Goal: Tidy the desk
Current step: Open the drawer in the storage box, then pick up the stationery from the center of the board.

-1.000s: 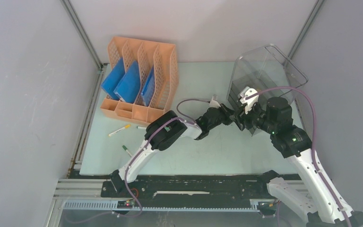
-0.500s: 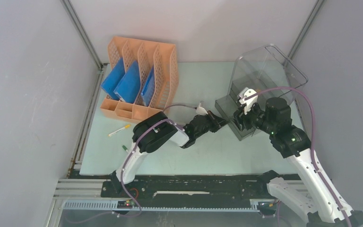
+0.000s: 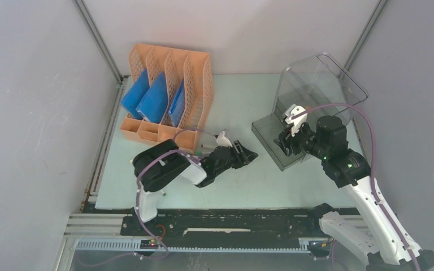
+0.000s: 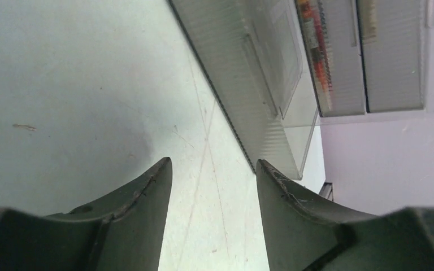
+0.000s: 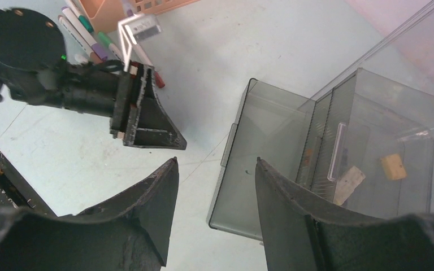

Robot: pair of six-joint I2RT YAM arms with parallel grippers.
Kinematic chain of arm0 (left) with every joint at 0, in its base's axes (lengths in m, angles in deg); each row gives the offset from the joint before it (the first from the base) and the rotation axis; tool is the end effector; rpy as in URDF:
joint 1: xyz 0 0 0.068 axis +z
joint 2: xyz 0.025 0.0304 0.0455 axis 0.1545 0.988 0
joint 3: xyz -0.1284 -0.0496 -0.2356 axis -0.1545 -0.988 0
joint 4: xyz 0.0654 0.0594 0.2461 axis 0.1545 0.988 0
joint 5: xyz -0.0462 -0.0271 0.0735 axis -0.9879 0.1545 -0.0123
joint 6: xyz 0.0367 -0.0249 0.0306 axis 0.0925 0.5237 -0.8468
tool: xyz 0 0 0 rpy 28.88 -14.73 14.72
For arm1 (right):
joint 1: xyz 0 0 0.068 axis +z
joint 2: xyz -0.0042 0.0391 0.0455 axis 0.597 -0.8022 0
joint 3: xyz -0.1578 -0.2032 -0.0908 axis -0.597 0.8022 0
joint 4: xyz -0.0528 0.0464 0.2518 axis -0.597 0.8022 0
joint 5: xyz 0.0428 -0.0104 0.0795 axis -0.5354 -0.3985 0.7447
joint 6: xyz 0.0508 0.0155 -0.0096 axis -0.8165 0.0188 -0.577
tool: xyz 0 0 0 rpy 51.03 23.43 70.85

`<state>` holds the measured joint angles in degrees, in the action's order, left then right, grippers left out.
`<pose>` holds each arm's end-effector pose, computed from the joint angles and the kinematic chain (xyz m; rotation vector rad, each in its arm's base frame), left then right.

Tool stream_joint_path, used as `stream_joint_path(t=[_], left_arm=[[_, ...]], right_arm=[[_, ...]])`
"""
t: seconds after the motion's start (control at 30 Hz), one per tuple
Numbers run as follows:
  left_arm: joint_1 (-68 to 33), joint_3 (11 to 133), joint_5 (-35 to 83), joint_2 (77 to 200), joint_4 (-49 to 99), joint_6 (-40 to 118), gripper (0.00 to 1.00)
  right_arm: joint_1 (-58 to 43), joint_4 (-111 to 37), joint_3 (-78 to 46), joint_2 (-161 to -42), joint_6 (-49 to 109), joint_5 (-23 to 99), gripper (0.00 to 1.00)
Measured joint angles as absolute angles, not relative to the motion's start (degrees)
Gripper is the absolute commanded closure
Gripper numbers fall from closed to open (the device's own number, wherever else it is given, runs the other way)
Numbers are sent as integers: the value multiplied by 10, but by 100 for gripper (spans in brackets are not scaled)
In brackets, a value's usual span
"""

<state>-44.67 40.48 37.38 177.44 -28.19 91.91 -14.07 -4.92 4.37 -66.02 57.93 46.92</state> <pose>0.2164 -0.2878 0.1026 -0.2749 2.0947 -1.2654 0.1508 0.0738 0.3580 -0.9113 1.7541 0.3040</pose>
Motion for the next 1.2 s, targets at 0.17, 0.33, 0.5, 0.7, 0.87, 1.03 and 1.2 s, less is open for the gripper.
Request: stream_joint_path(t=[0.17,0.33,0.5,0.7,0.87,1.03,1.2], left_arm=[[-454,359,395,1681,-244,857,38],[-462,320,426,1604,-198,795,37],[-463,294,475,1536,-100,731,35],[-463,292,530,1466,34,656,30],[-463,293,562,1444,111,602,23],[-463,304,588,1443,173,562,23],[-463,336,593,1462,210,524,26]], right_arm=[[-141,-49,44,-663,580,470,40],[-141,-49,44,-666,580,472,40],[-141,-49,44,-668,582,472,40],[-141,-49,44,-669,582,472,40],[-141,-49,44,-672,582,472,39],[-141,-49,44,-673,582,473,40],[-141,-49,44,-675,582,474,40]])
